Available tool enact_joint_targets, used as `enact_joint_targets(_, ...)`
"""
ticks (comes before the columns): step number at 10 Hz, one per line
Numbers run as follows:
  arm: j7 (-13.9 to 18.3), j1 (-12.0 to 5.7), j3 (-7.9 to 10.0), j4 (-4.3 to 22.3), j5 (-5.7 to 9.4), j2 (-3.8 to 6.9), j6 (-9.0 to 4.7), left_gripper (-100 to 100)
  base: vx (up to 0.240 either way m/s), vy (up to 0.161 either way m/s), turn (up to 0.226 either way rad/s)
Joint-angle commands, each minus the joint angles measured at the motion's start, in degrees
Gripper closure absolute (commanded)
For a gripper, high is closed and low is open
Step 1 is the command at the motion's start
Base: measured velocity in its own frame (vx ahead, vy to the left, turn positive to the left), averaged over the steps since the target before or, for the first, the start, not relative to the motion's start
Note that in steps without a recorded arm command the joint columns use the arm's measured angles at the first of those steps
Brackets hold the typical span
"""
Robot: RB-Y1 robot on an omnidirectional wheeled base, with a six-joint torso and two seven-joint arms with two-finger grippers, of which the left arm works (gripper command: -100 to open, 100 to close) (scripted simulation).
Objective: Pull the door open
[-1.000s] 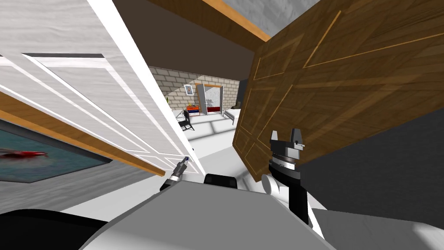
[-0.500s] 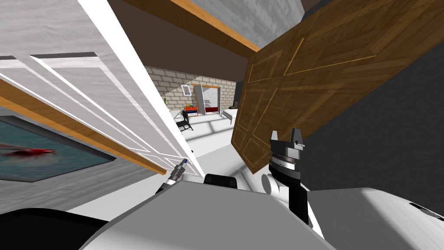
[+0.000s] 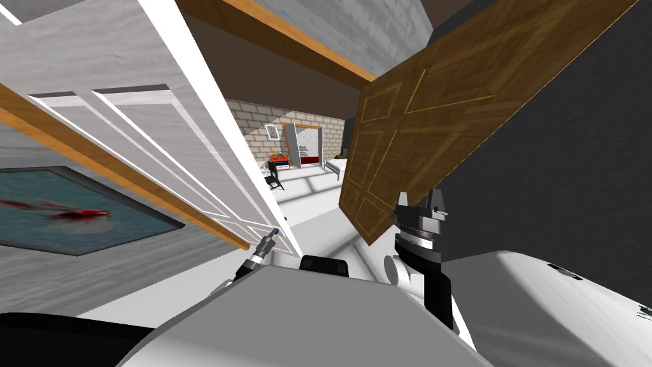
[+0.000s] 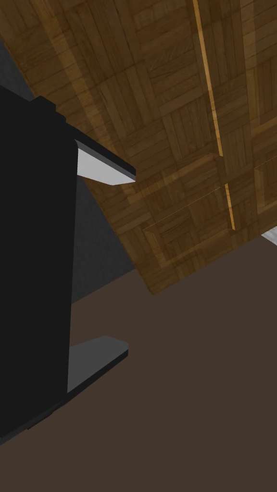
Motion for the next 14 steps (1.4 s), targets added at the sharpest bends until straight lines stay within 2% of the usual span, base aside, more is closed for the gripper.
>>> enact_joint_targets(1,0.2,-1.72,-1.20,1.9,0.12,0.23,-0.45,100,-0.163,0.059,-0.023)
enact_joint_targets(5,1.0,-6.82,-4.06,6.1,0.71,1.52,-0.91,100,-0.192,0.054,-0.049)
enact_joint_targets(9,1.6,-10.87,-6.33,9.5,1.18,2.53,-1.28,100,-0.186,0.055,-0.030)
enact_joint_targets(10,1.4,-10.30,-6.07,9.1,1.02,2.14,-1.20,100,-0.082,0.028,-0.022)
enact_joint_targets(11,1.7,-10.25,-6.37,9.8,0.91,2.43,-2.08,100,-0.148,0.069,-0.171)
enact_joint_targets(14,2.0,-10.12,-6.61,10.6,0.80,2.92,-3.45,100,-0.196,0.078,-0.157)
